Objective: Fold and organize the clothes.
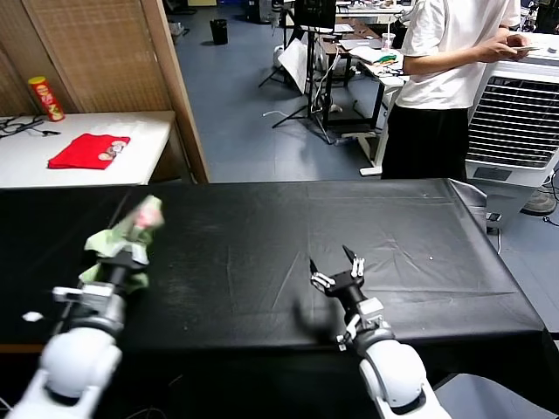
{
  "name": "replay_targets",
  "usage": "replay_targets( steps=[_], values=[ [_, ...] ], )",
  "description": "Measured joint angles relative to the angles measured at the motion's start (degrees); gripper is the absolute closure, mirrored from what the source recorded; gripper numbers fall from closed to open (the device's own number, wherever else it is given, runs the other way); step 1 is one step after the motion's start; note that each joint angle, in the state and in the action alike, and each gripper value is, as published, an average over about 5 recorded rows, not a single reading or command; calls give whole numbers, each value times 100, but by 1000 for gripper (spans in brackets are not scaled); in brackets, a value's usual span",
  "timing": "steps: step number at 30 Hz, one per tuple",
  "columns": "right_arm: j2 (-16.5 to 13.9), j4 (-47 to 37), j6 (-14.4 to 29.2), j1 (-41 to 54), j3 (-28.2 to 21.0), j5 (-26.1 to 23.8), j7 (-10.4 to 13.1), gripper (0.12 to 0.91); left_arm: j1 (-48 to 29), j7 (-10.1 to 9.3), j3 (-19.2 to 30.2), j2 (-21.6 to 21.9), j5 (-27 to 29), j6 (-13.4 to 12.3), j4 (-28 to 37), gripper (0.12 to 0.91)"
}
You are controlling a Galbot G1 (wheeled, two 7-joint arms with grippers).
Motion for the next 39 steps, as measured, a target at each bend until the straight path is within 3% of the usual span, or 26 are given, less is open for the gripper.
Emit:
replay_targets(
  steps=[5,11,16,23,30,35,39],
  values=[
    [-93,-1,-44,-54,50,261,-44,227,33,58,906,-646,304,-113,233,823],
    [-162,-140,-386,134,-75,935,-101,227,205,409,1573,-1134,764,-486,251,513],
    [-139,-375,-904,488,-314,2105,39,227,327,675,1632,-1107,925,-967,51,274],
    [125,-954,-1408,1328,-838,3978,649,227,499,576,1240,-883,871,-1187,-164,233],
    [487,-1736,-1600,2064,-1212,5125,1165,227,806,567,929,-979,1097,-1401,-207,232],
    [689,-2265,-1595,2388,-1277,5616,1210,239,1074,554,739,-1063,1155,-1509,-251,232],
    [800,-2648,-1580,2575,-1328,5743,1041,338,1275,540,572,-1125,1182,-1593,-301,232]
  ],
)
